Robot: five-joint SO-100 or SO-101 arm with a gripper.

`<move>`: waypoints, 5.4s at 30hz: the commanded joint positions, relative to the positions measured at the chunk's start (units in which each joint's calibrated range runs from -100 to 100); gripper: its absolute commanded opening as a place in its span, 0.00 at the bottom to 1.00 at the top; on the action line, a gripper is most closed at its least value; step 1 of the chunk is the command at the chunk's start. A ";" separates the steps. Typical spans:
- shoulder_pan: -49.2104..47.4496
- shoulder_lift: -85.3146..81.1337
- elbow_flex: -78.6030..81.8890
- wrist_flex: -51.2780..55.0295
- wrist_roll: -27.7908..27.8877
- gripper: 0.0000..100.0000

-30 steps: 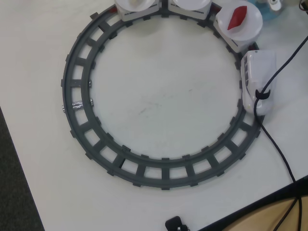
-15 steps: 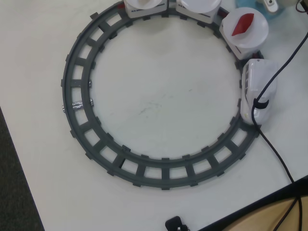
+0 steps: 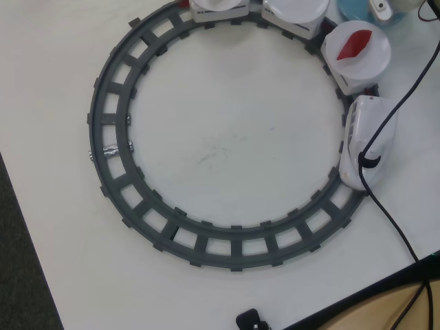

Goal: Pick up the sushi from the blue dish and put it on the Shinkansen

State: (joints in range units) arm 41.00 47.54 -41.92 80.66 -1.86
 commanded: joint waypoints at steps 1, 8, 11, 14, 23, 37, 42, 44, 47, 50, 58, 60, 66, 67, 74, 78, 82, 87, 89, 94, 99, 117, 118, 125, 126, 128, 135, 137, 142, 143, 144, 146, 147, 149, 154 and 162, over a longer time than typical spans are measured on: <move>3.01 -10.33 -2.43 0.34 0.18 0.02; 5.65 -33.80 3.32 2.82 0.23 0.02; 5.13 -44.66 11.85 3.25 0.23 0.02; 1.96 -54.93 21.99 3.25 0.23 0.02; -8.69 -78.89 52.33 -8.65 0.18 0.02; -21.02 -92.00 86.71 -30.99 0.23 0.02; -21.55 -92.84 90.57 -31.24 1.80 0.02; -21.28 -92.84 91.74 -32.18 1.80 0.02; -20.93 -92.84 93.80 -34.07 1.86 0.02; -20.93 -92.84 97.12 -36.89 1.86 0.02; -20.93 -92.84 108.08 -50.93 1.86 0.02; -20.93 -92.84 108.35 -52.64 1.86 0.02; -20.84 -92.92 107.81 -52.98 1.86 0.02; -20.84 -92.92 107.72 -52.98 1.86 0.02; -20.84 -92.92 108.61 -55.72 1.80 0.02; -20.84 -92.84 108.97 -56.66 1.80 0.02; -21.55 -92.09 108.97 -56.92 1.75 0.02; -21.63 -92.09 108.97 -57.00 1.75 0.02; -21.63 -92.09 108.97 -57.00 1.75 0.02; -21.72 -92.00 109.06 -57.00 1.80 0.02; -22.51 -92.09 110.68 -56.92 1.86 0.02; -24.98 -92.84 113.91 -56.15 1.86 0.10; -24.98 -92.84 113.91 -56.15 1.86 0.12; -24.89 -94.26 113.73 -53.15 1.86 0.15; -24.89 -95.68 113.82 -52.21 1.86 0.15; -24.98 -99.69 113.91 -48.79 1.86 0.15; -25.60 -123.15 113.91 -31.84 1.86 0.15; -25.68 -130.58 113.91 -26.71 1.86 0.15; -21.90 -146.70 114.00 -12.84 2.59 0.15; -20.58 -147.54 114.09 -11.05 2.59 0.15; -18.99 -147.20 114.54 -10.62 2.54 0.15; -16.35 -145.45 116.60 -10.96 2.07 0.15; -15.47 -144.95 117.86 -11.05 2.01 0.15; -14.86 -145.20 120.91 -11.05 2.07 0.15; -7.90 -146.53 127.91 -10.96 2.07 0.15; 4.51 -146.53 131.24 -10.96 2.01 0.14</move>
State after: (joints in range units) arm 40.69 -98.65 88.65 69.55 0.34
